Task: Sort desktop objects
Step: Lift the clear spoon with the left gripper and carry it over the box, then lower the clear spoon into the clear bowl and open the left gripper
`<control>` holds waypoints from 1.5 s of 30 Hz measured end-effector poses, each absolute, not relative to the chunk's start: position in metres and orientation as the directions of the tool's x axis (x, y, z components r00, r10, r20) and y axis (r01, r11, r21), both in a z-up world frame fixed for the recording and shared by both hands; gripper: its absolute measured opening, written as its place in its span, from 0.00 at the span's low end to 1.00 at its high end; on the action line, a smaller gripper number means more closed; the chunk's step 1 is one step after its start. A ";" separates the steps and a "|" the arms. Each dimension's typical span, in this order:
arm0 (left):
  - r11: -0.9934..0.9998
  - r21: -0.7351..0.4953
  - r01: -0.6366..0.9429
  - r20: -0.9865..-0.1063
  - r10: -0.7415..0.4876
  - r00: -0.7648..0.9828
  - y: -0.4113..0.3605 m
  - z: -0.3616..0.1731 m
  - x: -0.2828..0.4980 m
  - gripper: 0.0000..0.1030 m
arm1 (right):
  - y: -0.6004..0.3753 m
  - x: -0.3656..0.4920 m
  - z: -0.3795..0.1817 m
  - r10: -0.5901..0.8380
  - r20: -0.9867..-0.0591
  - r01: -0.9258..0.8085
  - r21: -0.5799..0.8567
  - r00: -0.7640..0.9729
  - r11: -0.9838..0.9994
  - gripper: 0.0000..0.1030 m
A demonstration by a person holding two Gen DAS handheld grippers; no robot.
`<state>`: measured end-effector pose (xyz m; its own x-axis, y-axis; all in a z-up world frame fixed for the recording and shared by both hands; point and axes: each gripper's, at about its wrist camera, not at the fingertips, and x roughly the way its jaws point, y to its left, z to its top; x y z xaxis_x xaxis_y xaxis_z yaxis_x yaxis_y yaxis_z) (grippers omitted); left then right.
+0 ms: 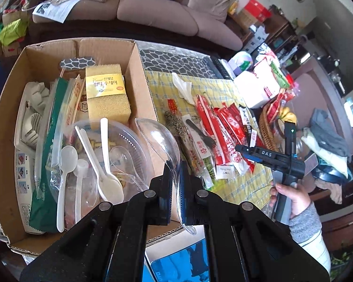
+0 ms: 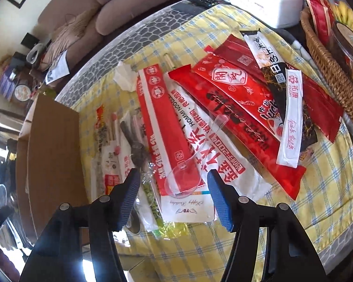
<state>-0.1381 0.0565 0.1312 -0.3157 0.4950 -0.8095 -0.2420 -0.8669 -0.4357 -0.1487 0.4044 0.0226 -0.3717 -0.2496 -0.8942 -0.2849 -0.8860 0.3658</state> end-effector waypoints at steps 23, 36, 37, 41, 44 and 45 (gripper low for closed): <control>-0.879 -0.415 -0.236 -0.842 0.469 -0.265 -0.001 0.108 -0.142 0.05 | 0.384 -0.143 0.028 -0.171 -0.920 -0.224 0.261 -0.354 -0.939 0.32; -0.876 -0.444 -0.186 -0.849 0.478 -0.224 -0.036 0.096 -0.137 0.05 | 0.174 -0.136 0.119 -0.414 -0.825 0.305 0.310 -0.384 -0.900 0.32; -0.876 -0.446 -0.184 -0.848 0.480 -0.225 -0.039 0.096 -0.136 0.05 | 0.155 -0.138 0.115 -0.408 -0.834 0.333 0.291 -0.371 -0.897 0.32; -0.875 -0.455 -0.168 -0.845 0.483 -0.230 -0.052 0.094 -0.136 0.05 | 0.098 -0.153 0.091 -0.360 -0.870 0.397 0.215 -0.337 -0.892 0.32; -0.874 -0.461 -0.157 -0.843 0.486 -0.230 -0.057 0.091 -0.139 0.05 | 0.076 -0.164 0.070 -0.322 -0.895 0.405 0.182 -0.310 -0.896 0.32; -0.872 -0.464 -0.155 -0.842 0.488 -0.228 -0.057 0.089 -0.140 0.05 | 0.071 -0.166 0.064 -0.305 -0.904 0.409 0.167 -0.300 -0.897 0.33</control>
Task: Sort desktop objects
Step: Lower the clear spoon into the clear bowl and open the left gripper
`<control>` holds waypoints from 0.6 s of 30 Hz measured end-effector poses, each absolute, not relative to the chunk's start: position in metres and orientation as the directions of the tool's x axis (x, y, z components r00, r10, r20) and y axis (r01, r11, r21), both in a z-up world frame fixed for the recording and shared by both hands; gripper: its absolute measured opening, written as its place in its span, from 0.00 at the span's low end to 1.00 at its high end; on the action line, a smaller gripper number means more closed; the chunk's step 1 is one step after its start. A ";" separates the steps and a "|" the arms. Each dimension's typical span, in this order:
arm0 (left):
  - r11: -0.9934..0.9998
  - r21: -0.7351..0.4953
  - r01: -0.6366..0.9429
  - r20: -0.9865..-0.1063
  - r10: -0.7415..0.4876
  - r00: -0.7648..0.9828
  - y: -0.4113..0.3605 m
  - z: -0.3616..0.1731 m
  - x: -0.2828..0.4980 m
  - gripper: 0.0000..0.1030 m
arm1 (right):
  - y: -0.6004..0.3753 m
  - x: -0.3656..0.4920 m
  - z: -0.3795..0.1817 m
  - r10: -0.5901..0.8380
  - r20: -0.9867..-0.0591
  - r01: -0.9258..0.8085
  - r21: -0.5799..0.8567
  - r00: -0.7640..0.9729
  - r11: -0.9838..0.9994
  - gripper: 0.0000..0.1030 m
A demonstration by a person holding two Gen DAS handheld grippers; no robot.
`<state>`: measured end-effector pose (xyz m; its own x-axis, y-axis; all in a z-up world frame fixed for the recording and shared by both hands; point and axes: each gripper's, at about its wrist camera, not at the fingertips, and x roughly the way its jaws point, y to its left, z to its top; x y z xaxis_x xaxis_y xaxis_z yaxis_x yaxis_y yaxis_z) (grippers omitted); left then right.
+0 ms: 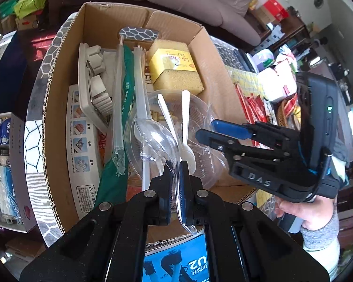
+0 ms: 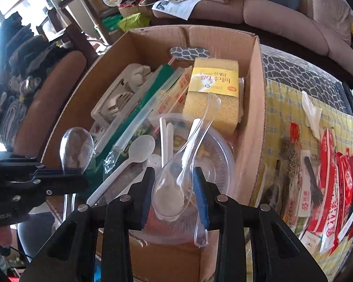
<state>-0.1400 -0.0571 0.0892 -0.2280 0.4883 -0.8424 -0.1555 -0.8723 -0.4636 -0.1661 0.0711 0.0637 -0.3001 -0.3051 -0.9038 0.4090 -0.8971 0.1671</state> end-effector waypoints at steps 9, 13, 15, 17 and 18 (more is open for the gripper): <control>-0.869 -0.464 -0.168 -0.849 0.491 -0.196 -0.037 0.074 -0.154 0.05 | 0.079 -0.158 0.074 -0.292 -0.899 0.411 0.143 -0.327 -0.900 0.50; -0.881 -0.437 -0.181 -0.868 0.466 -0.172 -0.018 0.065 -0.164 0.05 | 0.095 -0.152 0.090 -0.336 -0.879 0.397 0.191 -0.339 -0.898 0.51; -0.892 -0.413 -0.181 -0.885 0.441 -0.153 -0.009 0.057 -0.170 0.05 | 0.100 -0.147 0.097 -0.350 -0.869 0.395 0.202 -0.350 -0.896 0.53; -0.907 -0.381 -0.182 -0.901 0.408 -0.146 -0.002 0.051 -0.177 0.05 | 0.107 -0.142 0.101 -0.366 -0.859 0.395 0.215 -0.358 -0.893 0.54; -0.913 -0.363 -0.188 -0.908 0.392 -0.150 0.002 0.049 -0.179 0.05 | 0.109 -0.140 0.103 -0.371 -0.855 0.395 0.220 -0.362 -0.892 0.54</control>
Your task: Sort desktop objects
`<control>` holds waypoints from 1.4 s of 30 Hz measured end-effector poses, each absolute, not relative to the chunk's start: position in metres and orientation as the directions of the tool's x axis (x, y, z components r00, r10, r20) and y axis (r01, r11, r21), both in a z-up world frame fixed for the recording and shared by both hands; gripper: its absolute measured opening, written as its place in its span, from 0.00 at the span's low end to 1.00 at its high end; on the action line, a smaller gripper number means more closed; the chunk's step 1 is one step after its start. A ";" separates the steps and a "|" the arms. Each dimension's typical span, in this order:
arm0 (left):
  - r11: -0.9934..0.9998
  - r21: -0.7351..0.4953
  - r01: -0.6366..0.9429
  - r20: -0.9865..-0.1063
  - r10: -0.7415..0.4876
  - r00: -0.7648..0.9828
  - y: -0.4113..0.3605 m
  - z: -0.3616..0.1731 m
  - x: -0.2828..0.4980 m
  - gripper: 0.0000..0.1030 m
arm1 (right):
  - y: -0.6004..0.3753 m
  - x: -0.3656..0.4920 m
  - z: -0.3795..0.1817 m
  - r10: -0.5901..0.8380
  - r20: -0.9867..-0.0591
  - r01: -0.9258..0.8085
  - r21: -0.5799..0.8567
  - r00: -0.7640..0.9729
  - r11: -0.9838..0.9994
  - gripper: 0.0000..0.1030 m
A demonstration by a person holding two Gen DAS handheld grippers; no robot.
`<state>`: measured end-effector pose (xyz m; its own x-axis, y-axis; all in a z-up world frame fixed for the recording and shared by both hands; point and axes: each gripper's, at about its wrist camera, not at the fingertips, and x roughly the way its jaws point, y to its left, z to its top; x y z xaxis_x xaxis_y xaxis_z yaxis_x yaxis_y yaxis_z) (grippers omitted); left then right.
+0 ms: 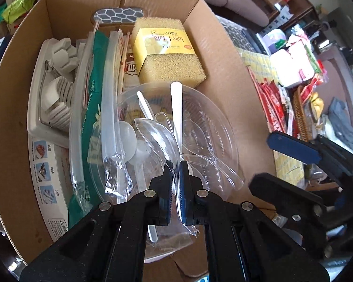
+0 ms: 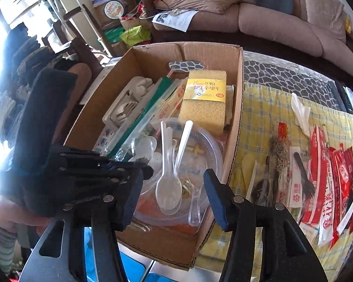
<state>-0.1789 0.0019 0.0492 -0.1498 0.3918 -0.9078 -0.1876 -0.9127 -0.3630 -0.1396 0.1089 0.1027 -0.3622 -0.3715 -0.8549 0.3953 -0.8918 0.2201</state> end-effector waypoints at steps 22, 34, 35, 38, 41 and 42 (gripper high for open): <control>-0.941 -0.290 -0.172 -0.875 0.334 -0.351 -0.016 0.101 -0.128 0.56 | 0.151 -0.113 0.097 -0.377 -0.834 0.323 0.256 -0.402 -0.911 0.59; -0.950 -0.253 -0.183 -0.860 0.307 -0.408 -0.025 0.124 -0.079 0.57 | 0.138 -0.082 0.109 -0.338 -0.827 0.336 0.194 -0.449 -0.921 0.59; -0.950 -0.254 -0.182 -0.858 0.308 -0.410 -0.025 0.124 -0.076 0.57 | 0.137 -0.080 0.109 -0.339 -0.826 0.337 0.194 -0.451 -0.921 0.59; -0.953 -0.248 -0.174 -0.854 0.300 -0.426 -0.026 0.124 -0.063 0.61 | 0.136 -0.072 0.109 -0.328 -0.823 0.335 0.180 -0.464 -0.925 0.65; -0.961 -0.223 -0.165 -0.846 0.275 -0.457 -0.026 0.122 -0.050 0.71 | 0.138 -0.064 0.106 -0.318 -0.821 0.329 0.170 -0.474 -0.929 0.71; -0.962 -0.220 -0.162 -0.844 0.271 -0.462 -0.026 0.121 -0.046 0.73 | 0.139 -0.061 0.104 -0.317 -0.821 0.326 0.170 -0.474 -0.930 0.73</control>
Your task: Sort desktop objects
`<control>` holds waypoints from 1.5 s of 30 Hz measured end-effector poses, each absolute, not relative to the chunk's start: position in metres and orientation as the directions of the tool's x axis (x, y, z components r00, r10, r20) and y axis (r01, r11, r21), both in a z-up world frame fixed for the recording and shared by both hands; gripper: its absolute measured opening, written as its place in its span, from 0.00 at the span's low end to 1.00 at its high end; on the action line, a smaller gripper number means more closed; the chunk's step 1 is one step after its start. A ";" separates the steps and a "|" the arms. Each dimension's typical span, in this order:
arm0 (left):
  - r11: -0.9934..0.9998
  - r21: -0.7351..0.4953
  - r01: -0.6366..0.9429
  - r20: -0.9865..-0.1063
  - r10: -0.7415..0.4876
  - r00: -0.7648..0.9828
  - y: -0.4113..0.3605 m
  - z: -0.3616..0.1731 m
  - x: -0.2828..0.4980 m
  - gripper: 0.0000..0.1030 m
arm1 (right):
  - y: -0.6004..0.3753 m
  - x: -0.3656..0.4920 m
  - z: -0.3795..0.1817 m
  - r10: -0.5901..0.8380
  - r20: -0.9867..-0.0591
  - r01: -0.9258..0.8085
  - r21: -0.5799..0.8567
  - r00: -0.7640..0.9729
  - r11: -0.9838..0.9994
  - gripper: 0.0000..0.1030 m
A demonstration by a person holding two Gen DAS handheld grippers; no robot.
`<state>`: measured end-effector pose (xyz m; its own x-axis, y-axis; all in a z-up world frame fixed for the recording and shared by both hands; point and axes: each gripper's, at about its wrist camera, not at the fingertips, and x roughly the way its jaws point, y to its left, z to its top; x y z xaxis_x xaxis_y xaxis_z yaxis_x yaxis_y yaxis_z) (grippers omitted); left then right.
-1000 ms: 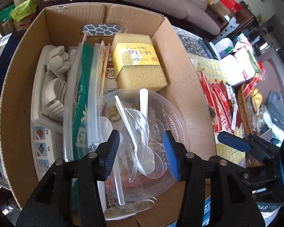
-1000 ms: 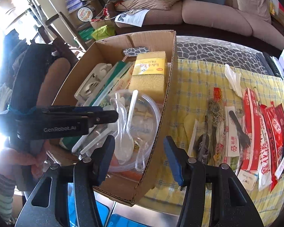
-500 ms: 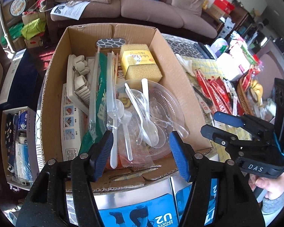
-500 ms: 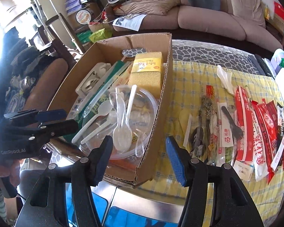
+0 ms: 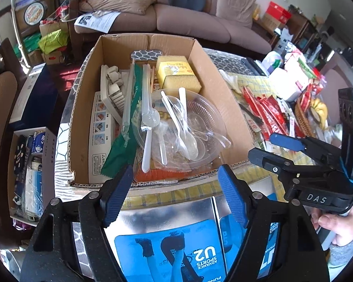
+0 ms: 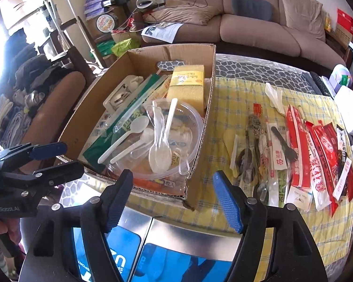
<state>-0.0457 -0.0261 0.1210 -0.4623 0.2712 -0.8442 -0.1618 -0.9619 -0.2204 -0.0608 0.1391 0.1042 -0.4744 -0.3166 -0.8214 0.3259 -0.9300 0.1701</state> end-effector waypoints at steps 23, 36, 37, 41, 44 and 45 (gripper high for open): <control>-0.992 -0.111 -0.066 -0.809 0.129 -0.573 -0.012 0.028 0.019 1.00 | 0.162 0.010 0.009 -0.122 -0.805 0.136 0.052 -0.580 -0.989 1.00; -0.998 -0.029 -0.060 -0.815 0.058 -0.576 -0.006 0.003 0.010 1.00 | 0.159 0.004 -0.005 -0.062 -0.790 0.097 0.003 -0.609 -0.995 1.00; -0.998 -0.023 -0.054 -0.817 0.050 -0.575 -0.004 0.003 0.009 1.00 | 0.159 0.003 -0.005 -0.058 -0.791 0.095 0.000 -0.609 -0.996 1.00; -0.999 -0.018 -0.037 -0.817 0.036 -0.576 -0.004 0.001 0.006 1.00 | 0.160 0.002 -0.007 -0.057 -0.790 0.090 0.002 -0.611 -0.996 1.00; -0.999 -0.016 -0.037 -0.814 0.035 -0.581 -0.005 0.000 0.006 1.00 | 0.160 0.002 -0.007 -0.058 -0.787 0.089 0.004 -0.614 -0.996 1.00; -0.999 -0.016 -0.037 -0.815 0.035 -0.579 -0.005 0.000 0.006 1.00 | 0.160 0.002 -0.007 -0.059 -0.786 0.089 0.005 -0.615 -0.996 1.00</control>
<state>0.0057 -0.0050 0.0001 -0.5790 0.0348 -0.8146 -0.0373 -0.9992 -0.0162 0.0023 0.1604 -0.0068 -0.6149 -0.0588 -0.7864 0.0890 -0.9960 0.0049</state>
